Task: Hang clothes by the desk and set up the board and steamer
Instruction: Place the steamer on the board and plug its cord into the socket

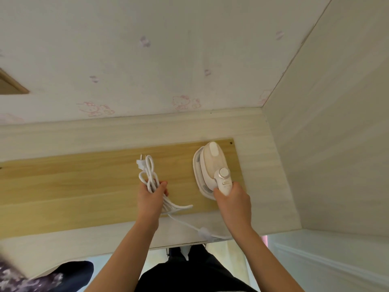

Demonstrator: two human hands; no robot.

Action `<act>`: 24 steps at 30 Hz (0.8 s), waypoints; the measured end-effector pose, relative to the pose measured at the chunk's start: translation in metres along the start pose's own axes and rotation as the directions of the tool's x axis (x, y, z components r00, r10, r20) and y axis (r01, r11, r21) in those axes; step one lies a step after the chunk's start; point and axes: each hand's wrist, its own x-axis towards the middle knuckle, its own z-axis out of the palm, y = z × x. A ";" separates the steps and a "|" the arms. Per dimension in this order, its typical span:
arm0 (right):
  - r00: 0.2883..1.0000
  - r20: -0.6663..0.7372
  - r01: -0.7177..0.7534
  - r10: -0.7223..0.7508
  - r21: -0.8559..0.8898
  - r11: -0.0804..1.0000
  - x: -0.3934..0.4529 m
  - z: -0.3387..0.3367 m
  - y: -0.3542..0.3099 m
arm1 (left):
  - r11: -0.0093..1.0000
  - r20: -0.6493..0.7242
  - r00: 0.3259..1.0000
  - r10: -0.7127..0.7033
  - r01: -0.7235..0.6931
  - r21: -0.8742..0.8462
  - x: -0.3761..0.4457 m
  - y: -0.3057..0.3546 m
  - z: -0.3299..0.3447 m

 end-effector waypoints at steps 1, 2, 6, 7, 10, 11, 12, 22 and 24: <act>1.000 -0.001 -0.002 0.002 -0.006 1.000 0.000 0.003 -0.001 | 1.000 -0.004 1.000 -0.002 0.002 -0.011 0.001 0.001 -0.002; 1.000 -0.002 -0.001 0.000 -0.014 1.000 -0.001 0.005 -0.001 | 1.000 -0.005 1.000 -0.001 0.001 -0.020 0.002 0.001 -0.004; 1.000 -0.004 0.006 -0.006 -0.054 0.999 -0.002 0.008 -0.002 | 0.999 -0.010 1.000 0.001 -0.002 -0.045 0.001 0.003 -0.007; 1.000 -0.006 0.004 -0.005 -0.056 0.998 -0.003 0.008 -0.003 | 0.999 -0.010 1.000 0.004 -0.005 -0.047 0.001 0.003 -0.007; 1.000 -0.020 0.005 -0.007 -0.071 0.997 -0.005 0.010 -0.004 | 0.999 -0.006 1.000 0.010 -0.010 -0.032 0.000 0.004 -0.010; 1.000 -0.020 0.007 -0.009 -0.076 0.997 -0.005 0.011 -0.005 | 0.999 -0.004 1.000 0.008 -0.008 -0.033 0.000 0.004 -0.011; 1.000 -0.020 0.008 -0.009 -0.081 0.997 -0.005 0.011 -0.005 | 0.999 -0.001 1.000 0.004 -0.004 -0.037 0.001 0.005 -0.012; 0.993 0.109 0.081 -0.040 -0.408 0.909 -0.005 -0.003 -0.016 | 0.999 0.028 1.000 -0.011 0.012 -0.044 0.000 0.006 -0.019; 0.983 0.017 0.165 -0.181 -0.509 0.845 -0.007 -0.009 -0.023 | 0.999 0.036 0.999 -0.008 0.009 -0.049 0.000 0.008 -0.021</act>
